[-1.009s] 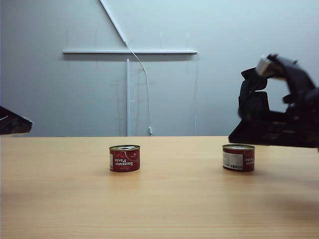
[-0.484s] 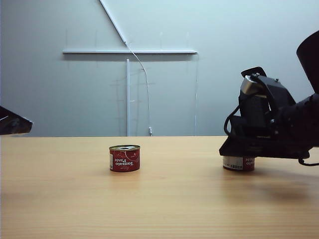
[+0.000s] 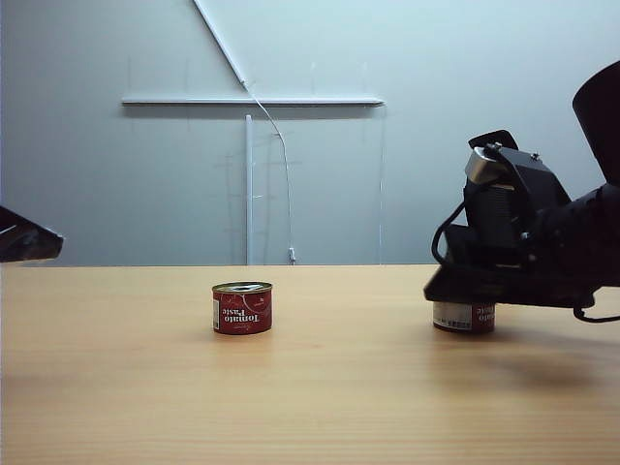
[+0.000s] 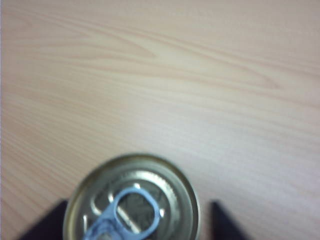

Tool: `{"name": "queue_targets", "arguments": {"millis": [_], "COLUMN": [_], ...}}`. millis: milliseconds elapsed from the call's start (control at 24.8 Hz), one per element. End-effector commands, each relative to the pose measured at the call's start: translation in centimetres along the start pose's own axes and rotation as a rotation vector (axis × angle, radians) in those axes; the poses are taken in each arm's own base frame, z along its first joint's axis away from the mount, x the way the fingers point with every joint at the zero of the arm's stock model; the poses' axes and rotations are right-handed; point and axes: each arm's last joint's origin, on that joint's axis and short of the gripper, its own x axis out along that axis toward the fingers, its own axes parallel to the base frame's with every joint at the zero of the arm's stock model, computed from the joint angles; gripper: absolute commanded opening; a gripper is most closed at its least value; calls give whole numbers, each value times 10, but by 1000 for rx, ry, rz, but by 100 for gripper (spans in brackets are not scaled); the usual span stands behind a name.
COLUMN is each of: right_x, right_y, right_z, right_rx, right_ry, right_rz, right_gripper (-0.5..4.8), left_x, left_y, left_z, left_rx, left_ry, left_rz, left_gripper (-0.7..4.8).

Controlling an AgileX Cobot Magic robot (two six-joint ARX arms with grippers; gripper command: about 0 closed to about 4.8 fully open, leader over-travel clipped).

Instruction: Stack a can of tomatoes on the right onto the can of tomatoes on the left.

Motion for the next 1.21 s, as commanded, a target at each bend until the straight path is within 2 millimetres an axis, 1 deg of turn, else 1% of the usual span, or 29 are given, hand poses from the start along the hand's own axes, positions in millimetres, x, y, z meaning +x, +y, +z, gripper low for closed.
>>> {"name": "queue_targets", "arguments": {"millis": [40, 81, 161, 242, 444, 525, 565, 605, 646, 726, 767, 847, 968, 1049, 1090, 1170, 1211], "right_x": [1, 1, 1, 1, 0, 0, 1, 4, 6, 14, 20, 28, 44, 54, 63, 74, 77], "right_y": [0, 0, 0, 0, 1, 2, 4, 6, 8, 17, 26, 41, 69, 81, 91, 103, 106], "right_z": [2, 3, 3, 4, 9, 16, 19, 25, 29, 41, 49, 63, 78, 81, 84, 86, 87], "right_rx": [-2, 6, 5, 3, 25, 41, 34, 26, 18, 6, -5, -40, -169, -198, -205, -215, -217], "right_ry": [-18, -21, -27, -37, -85, -139, -152, -161, -163, -158, -141, -122, -95, -71, -47, -44, -44], "right_rz": [2, 2, 3, 3, 10, 72, 124, 189, 235, 291, 318, 360, 436, 465, 489, 514, 512], "right_gripper": [347, 291, 252, 238, 238, 236, 220, 186, 174, 174, 175, 175, 176, 176, 178, 180, 180], "left_x": [0, 0, 0, 0, 0, 0, 0, -1, -1, -3, -4, -6, -7, -8, -8, -8, -8], "left_y": [0, 0, 0, 0, 0, 2, 3, 7, 10, 19, 25, 30, 32, 31, 31, 31, 31], "left_z": [2, 2, 2, 2, 2, 2, 2, 2, 2, 1, 1, 1, 1, 2, 2, 2, 2], "left_rx": [0, 0, 0, 0, 0, -3, -6, -15, -22, -45, -58, -71, -73, -71, -70, -70, -70], "left_ry": [-8, -8, -8, -8, -8, -9, -9, -9, -10, -11, -11, -11, -25, -34, -36, -36, -36], "left_rz": [0, 0, 1, 0, 2, 13, 24, 57, 86, 177, 229, 280, 297, 297, 297, 297, 297], "left_gripper": [-4, -4, -4, -4, -4, -4, -4, -4, -4, -4, -4, -4, -4, -4, -4, -4, -4]}}
